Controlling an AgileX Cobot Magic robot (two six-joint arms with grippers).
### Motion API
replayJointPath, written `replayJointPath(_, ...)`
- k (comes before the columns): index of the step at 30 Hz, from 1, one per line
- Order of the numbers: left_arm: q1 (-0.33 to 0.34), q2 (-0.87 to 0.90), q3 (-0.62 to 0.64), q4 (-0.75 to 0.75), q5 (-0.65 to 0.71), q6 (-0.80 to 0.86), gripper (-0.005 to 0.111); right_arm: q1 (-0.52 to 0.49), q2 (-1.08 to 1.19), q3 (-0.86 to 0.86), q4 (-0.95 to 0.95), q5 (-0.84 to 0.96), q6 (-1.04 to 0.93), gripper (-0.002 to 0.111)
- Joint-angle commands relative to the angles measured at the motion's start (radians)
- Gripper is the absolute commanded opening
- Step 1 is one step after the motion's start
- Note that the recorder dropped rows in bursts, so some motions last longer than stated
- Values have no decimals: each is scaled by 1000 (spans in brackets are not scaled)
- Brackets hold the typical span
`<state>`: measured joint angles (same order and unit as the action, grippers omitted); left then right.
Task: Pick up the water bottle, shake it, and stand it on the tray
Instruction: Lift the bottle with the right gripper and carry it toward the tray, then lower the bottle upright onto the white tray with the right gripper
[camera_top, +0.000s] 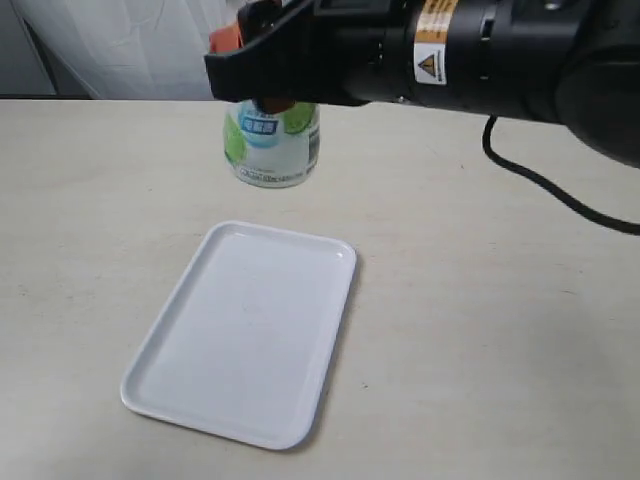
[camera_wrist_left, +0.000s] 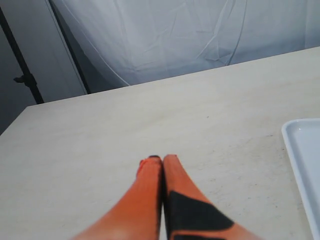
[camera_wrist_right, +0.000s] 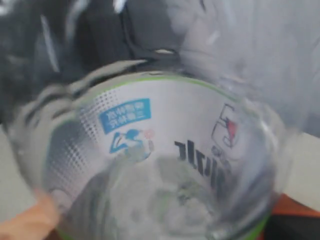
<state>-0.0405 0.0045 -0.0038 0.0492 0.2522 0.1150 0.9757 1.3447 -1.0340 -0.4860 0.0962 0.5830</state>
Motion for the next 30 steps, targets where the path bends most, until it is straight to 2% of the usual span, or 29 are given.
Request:
replayJointPath(1,0,-5,4,-4,-13,-1,0,-80,64,-20,-226,246,171,-1)
replayJointPath(3,0,-5,4,-4,-13,-1,0,-111,101,-15,-320,321,405,-1)
replayJointPath(4,0,-5,4,-4,-13,-1,0,-103,110,-7,-301,288,399,-1)
replayJointPath(5,0,-5,4,-4,-13,0,0,-79,113,9,-234,207,346,-1)
replayJointPath(7,0,-5,4,-6,-13,0,0,7,113,43,-98,27,115,-1)
replayJointPath(9,0,-5,4,-6,-13,0,0,75,107,47,-87,6,-81,-1)
replayJointPath(10,0,-5,4,-6,-13,0,0,66,107,32,-95,40,-78,-1)
replayJointPath(11,0,-5,4,-6,-13,0,0,34,116,10,-114,104,-39,-1)
replayJointPath(14,0,-5,4,-6,-13,-2,0,-70,146,-29,-183,245,317,-1)
replayJointPath(16,0,-5,4,-6,-13,-2,0,-64,145,-6,-126,153,289,-1)
replayJointPath(18,0,-5,4,-6,-13,-2,0,-6,130,35,-100,-3,79,-1)
replayJointPath(20,0,-5,4,-6,-13,-2,0,16,122,56,-85,-85,29,-1)
replayJointPath(22,0,-5,4,-6,-13,-2,0,-30,122,68,-11,-163,58,-1)
replayJointPath(24,0,-5,4,-6,-13,-2,0,-86,122,99,160,-282,63,-1)
replayJointPath(26,0,-5,4,-6,-13,-2,0,-109,122,129,254,-379,33,-1)
replayJointPath(30,0,-5,4,-6,-13,-2,0,-115,122,167,280,-457,-115,-1)
